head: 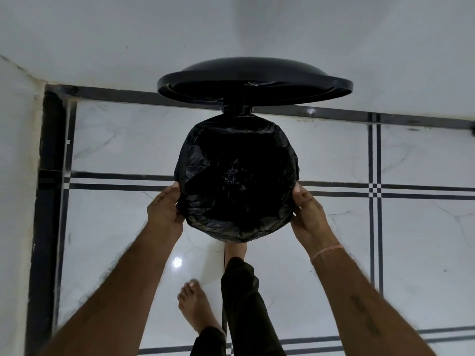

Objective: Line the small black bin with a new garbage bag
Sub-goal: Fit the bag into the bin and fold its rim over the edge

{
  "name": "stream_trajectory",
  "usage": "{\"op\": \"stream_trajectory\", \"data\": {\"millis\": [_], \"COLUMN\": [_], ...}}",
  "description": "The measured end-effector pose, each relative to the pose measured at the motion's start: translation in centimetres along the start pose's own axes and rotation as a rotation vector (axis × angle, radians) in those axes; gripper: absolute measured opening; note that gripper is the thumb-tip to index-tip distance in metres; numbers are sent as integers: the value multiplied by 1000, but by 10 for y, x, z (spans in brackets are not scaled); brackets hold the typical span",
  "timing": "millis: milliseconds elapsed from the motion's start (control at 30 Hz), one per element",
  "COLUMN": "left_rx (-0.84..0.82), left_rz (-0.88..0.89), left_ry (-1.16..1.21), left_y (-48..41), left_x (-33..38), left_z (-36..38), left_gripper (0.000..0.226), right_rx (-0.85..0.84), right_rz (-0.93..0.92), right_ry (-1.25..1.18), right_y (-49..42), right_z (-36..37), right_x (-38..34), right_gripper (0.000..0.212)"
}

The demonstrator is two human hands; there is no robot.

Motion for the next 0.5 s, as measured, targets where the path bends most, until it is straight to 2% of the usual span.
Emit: {"op": "stream_trajectory", "data": {"millis": [100,167,200,233,300,333,500], "left_rx": [9,-8,-28,-47,-83,-96,-115], "left_rz": [35,57,61,58,34,16,-84], "left_ry": [1,13,19,19,22,29,125], "left_y": [-1,3,6,9,17,19,21], "left_x": [-3,-8,-12,-16,-25,-29,-48], "left_z": [-1,0,0,0,0,0,-5], "left_gripper": [13,9,8,9,19,26,38], "right_rx": [-109,-61,-16,36,116,126,232], "right_rz": [30,59,75,74,94,110,221], "right_ry": [-136,-156,-139,-141,-112,-99,25], "right_y": [-2,-6,-3,2,4,4,8], "right_z": [-1,-6,-7,-5,-5,-5,-8], "right_x": [15,29,31,31,33,33,27], "right_gripper": [93,105,101,86,38,29,29]}}
Point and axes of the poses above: each hand's wrist, its own y-axis away from the middle knuckle, its own z-axis out of the palm, x = y × z, the point moved 4 cm from there along -y, towards the middle knuckle, and after that the axes turned 7 degrees about -z, right-handed, at the moved point
